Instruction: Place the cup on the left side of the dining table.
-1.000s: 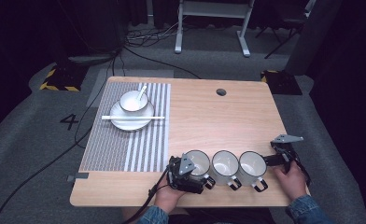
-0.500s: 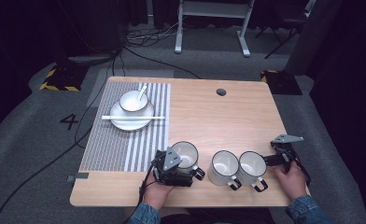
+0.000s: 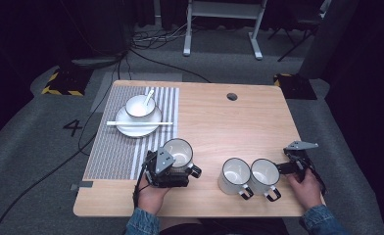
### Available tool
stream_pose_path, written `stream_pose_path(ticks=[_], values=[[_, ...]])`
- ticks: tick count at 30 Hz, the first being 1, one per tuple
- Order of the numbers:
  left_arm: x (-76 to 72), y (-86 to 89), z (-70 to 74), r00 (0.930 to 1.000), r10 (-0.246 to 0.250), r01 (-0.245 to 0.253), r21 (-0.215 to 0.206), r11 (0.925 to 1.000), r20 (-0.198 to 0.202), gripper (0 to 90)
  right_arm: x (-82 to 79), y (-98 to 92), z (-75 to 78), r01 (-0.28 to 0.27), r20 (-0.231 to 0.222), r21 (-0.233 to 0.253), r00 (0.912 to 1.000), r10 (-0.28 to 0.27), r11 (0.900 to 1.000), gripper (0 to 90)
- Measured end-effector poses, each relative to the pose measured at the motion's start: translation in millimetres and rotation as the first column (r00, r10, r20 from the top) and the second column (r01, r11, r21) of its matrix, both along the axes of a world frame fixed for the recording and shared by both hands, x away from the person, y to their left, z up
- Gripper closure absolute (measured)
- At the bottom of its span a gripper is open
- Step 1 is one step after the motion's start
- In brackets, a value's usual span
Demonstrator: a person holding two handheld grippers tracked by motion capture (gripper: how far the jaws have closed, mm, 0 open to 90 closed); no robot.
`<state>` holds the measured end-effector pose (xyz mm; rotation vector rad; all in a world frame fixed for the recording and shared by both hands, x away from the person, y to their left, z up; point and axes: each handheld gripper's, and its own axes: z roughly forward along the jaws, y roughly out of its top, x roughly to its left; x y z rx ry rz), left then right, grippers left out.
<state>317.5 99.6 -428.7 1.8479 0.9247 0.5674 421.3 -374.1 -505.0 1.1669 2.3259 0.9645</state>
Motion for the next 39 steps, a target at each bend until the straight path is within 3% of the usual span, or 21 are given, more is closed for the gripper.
stream_pose_path(ticks=[11,19,30,36,38,39], values=[[4.6,17.3,7.3,0.9964,0.08,-0.08,0.008,0.9967,0.027,3.2,0.0,0.0,0.0,0.0,0.0,0.0,1.0,0.0,1.0,0.2],[6.8,34.4,8.2,0.9873,0.155,-0.155,-0.001,0.9879,0.033,3.2,0.0,0.0,0.0,0.0,0.0,0.0,1.0,0.0,1.0,0.2],[11.5,62.0,8.4,0.9617,0.272,-0.272,0.004,0.9623,0.037,3.2,0.0,0.0,0.0,0.0,0.0,0.0,1.0,0.0,1.0,0.2],[14.9,76.9,9.6,0.943,0.33,-0.33,0.006,0.9438,0.044,3.2,0.0,0.0,0.0,0.0,0.0,0.0,1.0,0.0,1.0,0.2],[19.1,84.9,9.4,0.9316,0.361,-0.361,0.011,0.9323,0.044,3.2,0.0,0.0,0.0,0.0,0.0,0.0,1.0,0.0,1.0,0.2],[19.1,84.9,9.4,0.9316,0.361,-0.361,0.011,0.9323,0.044,3.2,0.0,0.0,0.0,0.0,0.0,0.0,1.0,0.0,1.0,0.2]])
